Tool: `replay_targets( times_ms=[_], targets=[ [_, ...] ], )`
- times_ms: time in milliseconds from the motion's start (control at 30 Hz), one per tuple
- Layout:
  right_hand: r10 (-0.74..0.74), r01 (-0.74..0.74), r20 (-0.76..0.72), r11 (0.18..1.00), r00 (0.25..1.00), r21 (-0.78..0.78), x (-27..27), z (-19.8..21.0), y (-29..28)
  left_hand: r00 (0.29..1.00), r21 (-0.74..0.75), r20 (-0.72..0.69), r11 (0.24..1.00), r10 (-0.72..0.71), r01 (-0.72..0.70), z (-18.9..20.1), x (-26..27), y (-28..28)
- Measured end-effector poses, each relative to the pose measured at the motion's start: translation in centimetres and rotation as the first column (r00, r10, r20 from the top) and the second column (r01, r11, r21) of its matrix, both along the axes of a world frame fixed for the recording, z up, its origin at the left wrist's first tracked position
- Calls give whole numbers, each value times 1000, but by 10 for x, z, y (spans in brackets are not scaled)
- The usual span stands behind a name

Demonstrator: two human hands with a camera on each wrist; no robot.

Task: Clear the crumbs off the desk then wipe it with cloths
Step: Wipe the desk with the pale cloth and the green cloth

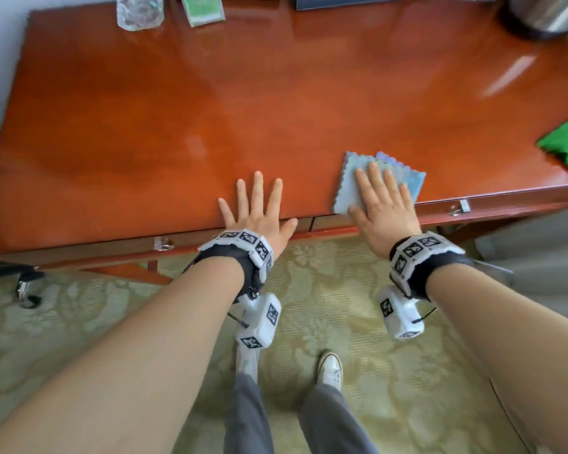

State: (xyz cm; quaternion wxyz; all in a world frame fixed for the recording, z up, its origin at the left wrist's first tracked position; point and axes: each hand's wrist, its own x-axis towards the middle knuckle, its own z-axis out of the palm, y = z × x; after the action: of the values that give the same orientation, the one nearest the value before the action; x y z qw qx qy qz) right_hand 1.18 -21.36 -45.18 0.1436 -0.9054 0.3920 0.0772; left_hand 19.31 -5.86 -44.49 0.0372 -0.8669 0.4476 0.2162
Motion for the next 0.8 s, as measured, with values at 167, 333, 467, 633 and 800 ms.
replay_targets(
  times_ms=[167,333,467,633,800],
  targets=[
    [-137,139,-74,990,988,21,-8,3,-27,997,68,-66,997,48,-44,5,6,-5],
    [-50,57,-105,997,993,59,44,11,8,990,79,-88,992,107,-100,16,2,-15],
    [187,-184,-59,982,981,45,70,7,49,993,38,-23,992,117,-116,11,-3,-16],
    [318,-319,-74,948,945,0,44,0,40,992,49,-43,992,118,-116,11,1,-13],
    [43,-42,-55,999,998,18,1,1,-22,992,53,-42,992,115,-113,10,-2,-13]
  ],
)
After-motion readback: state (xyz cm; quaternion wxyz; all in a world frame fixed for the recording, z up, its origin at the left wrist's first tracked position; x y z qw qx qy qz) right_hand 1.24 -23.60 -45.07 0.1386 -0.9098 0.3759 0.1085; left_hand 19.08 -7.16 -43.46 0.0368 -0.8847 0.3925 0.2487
